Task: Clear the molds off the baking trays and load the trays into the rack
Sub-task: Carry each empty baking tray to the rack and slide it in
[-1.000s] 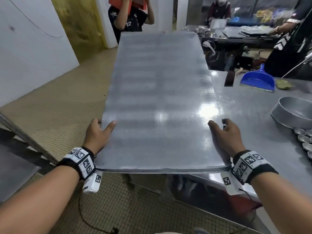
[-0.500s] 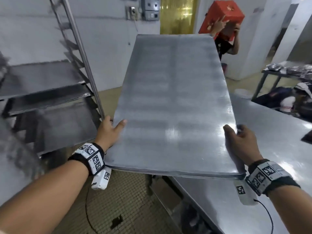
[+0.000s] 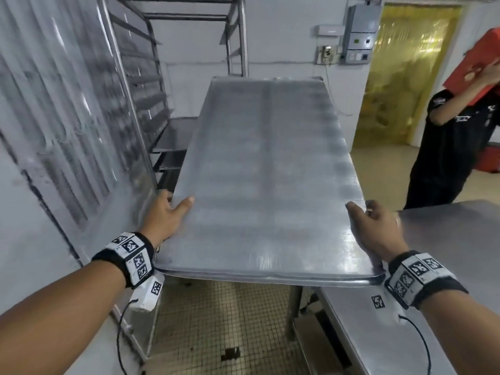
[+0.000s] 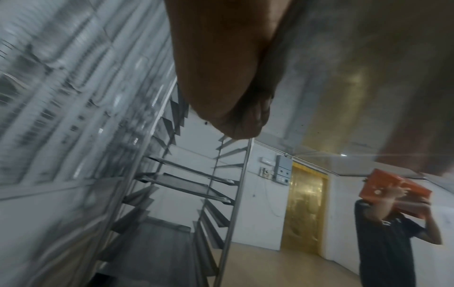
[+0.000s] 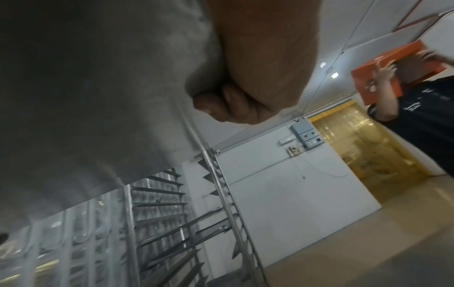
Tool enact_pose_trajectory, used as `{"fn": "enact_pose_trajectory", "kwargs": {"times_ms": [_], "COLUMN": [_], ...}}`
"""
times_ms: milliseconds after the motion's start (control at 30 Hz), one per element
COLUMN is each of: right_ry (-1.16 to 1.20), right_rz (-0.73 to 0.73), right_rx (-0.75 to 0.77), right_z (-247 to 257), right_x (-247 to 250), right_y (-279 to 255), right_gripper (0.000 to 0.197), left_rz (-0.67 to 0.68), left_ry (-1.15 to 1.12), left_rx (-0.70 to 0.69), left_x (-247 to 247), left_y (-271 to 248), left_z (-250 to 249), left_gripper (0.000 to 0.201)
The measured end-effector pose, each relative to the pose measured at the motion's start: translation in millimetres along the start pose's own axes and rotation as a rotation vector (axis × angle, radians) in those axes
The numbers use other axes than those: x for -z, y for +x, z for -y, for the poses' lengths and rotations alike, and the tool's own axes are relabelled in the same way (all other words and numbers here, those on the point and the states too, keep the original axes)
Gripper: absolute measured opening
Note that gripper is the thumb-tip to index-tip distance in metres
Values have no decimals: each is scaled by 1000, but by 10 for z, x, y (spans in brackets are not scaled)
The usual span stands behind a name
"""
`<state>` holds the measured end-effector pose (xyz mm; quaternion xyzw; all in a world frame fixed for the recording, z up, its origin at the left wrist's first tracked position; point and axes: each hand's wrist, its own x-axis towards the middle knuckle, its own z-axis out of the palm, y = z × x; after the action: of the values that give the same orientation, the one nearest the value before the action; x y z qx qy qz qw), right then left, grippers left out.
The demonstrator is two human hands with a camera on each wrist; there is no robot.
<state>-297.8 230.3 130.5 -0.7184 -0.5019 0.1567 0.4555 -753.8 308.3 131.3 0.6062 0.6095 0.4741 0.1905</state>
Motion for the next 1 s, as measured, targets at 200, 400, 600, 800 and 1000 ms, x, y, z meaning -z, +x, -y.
{"fn": "enact_pose_trajectory", "kwargs": {"times_ms": [200, 400, 600, 800, 1000], "right_ry": [20, 83, 79, 14, -2], "right_rz": [107, 185, 267, 296, 285], "right_rx": [78, 134, 134, 158, 142], "right_z": [461, 764, 885, 986, 995], "right_x": [-464, -826, -1133, -1358, -1670], "right_y": [192, 327, 348, 384, 603], "right_gripper": [65, 62, 71, 52, 55], "left_rz": [-56, -94, -69, -58, -55], "left_ry": [-36, -36, 18, 56, 93], "left_rx": [69, 98, 135, 168, 213], "left_x": [620, 928, 1099, 1166, 1156], "left_y": [68, 78, 84, 257, 506], "left_z": [205, 337, 554, 857, 1075], "left_gripper": [62, 35, 25, 51, 57]}}
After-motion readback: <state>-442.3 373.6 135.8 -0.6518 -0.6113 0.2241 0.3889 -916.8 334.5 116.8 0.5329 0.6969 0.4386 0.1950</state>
